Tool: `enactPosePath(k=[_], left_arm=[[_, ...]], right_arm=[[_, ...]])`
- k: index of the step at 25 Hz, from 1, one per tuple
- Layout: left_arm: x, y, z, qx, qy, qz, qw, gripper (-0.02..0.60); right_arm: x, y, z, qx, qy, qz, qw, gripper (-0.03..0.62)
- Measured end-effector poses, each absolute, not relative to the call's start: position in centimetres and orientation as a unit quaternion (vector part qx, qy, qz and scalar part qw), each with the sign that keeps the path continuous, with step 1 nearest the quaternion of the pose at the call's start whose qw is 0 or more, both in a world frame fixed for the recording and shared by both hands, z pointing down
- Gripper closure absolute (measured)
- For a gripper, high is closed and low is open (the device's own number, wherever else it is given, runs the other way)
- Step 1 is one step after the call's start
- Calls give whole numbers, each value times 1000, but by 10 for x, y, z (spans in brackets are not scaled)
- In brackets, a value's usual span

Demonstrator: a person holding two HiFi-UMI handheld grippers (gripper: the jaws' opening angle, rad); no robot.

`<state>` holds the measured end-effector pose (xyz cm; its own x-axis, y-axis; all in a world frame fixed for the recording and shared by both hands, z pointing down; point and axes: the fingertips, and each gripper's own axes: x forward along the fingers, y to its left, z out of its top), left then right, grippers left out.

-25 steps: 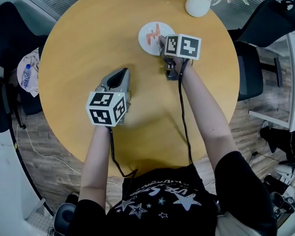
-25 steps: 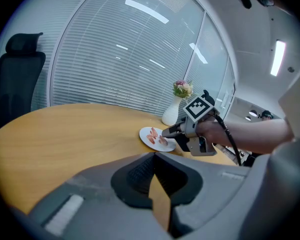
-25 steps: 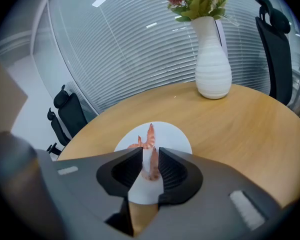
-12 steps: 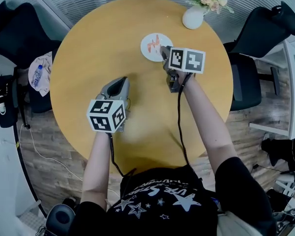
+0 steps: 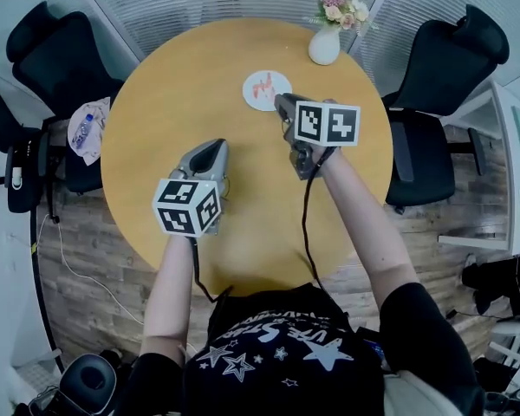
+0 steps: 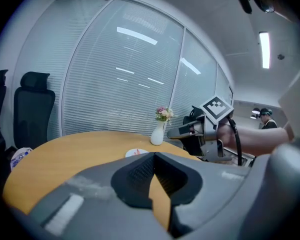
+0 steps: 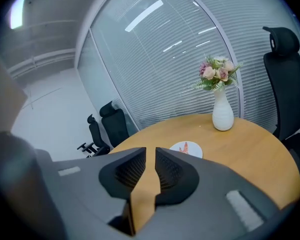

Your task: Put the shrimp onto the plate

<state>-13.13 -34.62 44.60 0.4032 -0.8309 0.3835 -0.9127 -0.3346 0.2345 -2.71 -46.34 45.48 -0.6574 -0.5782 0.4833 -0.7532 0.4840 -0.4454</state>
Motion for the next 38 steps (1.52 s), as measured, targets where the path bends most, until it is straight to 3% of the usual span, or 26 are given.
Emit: enactPosePath(k=[9,17,38], left_arm=[[-87,-291,411,811,-550,103,168,580],[-67,-244,432,793,-566,99,200,580],[-83,-224,445,785,-573,87,219,580]], right_arm=[[5,-406,423,360,-875,302,114,550],[24,-370,430,338,-889,291,108,594],[22,-330,445,313,-899,286,109,594]])
